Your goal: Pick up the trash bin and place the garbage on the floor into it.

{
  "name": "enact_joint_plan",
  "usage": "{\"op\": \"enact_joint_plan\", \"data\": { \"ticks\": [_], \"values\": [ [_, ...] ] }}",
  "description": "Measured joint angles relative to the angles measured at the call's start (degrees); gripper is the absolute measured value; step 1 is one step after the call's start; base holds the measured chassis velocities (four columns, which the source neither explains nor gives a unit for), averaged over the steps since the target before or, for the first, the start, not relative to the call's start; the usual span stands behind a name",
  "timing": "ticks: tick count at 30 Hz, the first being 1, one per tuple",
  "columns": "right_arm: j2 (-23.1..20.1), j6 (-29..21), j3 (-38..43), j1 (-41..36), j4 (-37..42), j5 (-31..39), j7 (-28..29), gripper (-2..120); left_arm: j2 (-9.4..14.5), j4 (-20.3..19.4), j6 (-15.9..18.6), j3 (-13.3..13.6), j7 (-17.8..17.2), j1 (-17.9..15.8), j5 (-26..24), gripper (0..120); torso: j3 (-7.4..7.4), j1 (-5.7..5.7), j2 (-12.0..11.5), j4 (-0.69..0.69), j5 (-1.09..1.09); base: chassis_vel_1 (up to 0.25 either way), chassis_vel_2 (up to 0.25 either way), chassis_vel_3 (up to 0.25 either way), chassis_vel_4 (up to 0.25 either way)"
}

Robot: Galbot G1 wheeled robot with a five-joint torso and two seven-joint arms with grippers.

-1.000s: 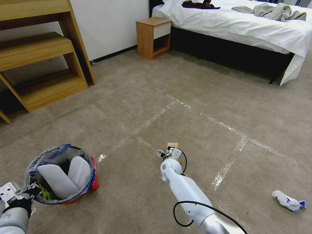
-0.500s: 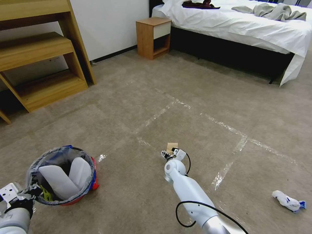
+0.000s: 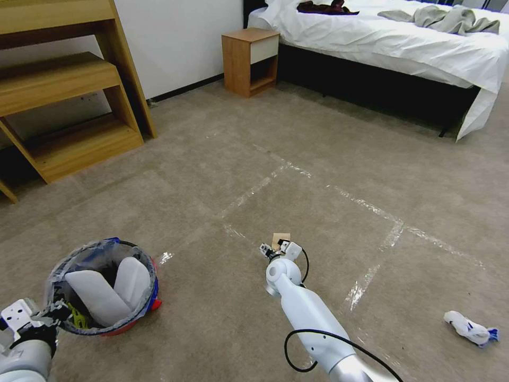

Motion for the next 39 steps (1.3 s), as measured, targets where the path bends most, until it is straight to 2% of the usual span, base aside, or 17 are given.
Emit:
{"op": "enact_joint_plan", "data": {
  "ticks": [4,11,23,39],
  "values": [
    [0.6,-0.7,0.2,-0.2,2.7,0.7,2.3,100,0.0,0.3,0.0,0.3,0.0,-0.6,0.1,1,0.0,0.0,0.0,0.0,0.0,0.0,0.0,0.0,0.0],
    [0.6,-0.8,0.7,1.3,2.8,1.7,3.1,100,0.0,0.8,0.0,0.8,0.0,-1.1,0.2,1,0.0,0.0,0.0,-0.01,0.0,0.0,0.0,0.0,0.0],
    [0.6,-0.3,3.6,4.0,-1.4,2.1,3.4,100,0.2,1.0,0.0,0.9,0.0,-0.9,0.2,1,0.0,0.0,0.0,0.0,0.0,0.0,0.0,0.0,0.0],
    [0.6,0.0,5.1,2.4,-2.6,2.2,4.7,99,0.0,1.7,-0.3,2.3,0.0,-1.4,0.5,1,0.0,0.0,0.0,0.0,0.0,0.0,0.0,0.0,0.0]
  ]
}}
